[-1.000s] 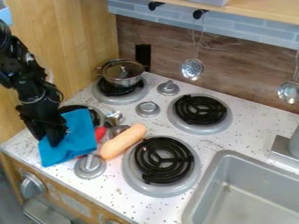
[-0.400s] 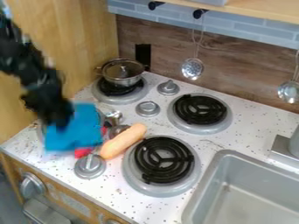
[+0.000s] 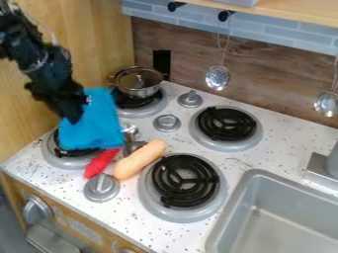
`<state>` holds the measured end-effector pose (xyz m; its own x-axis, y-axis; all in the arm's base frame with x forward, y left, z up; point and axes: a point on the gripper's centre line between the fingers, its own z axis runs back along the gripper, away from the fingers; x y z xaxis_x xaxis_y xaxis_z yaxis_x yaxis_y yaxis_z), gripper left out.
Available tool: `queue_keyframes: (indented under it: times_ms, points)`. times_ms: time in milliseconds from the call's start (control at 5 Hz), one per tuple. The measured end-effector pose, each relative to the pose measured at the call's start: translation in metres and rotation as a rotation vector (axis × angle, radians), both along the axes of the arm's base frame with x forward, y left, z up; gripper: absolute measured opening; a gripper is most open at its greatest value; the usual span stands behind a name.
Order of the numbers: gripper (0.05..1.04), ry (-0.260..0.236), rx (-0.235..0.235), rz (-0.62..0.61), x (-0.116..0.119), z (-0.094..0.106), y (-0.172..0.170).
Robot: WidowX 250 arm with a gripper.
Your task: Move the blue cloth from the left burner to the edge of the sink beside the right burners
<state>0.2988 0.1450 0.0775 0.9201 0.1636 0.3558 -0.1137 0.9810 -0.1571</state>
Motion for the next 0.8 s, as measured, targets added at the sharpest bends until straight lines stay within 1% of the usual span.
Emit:
queue_keyframes:
  times_ms: [200, 400, 600, 800]
  points:
    - [0.107, -0.026, -0.048, -0.074, -0.018, 0.02, -0.026]
    - [0.107, -0.059, -0.079, -0.167, -0.037, 0.041, -0.058]
    - [0.107, -0.038, -0.088, -0.275, -0.051, 0.037, -0.095]
    - [0.107, -0.002, -0.078, -0.354, -0.064, 0.025, -0.121]
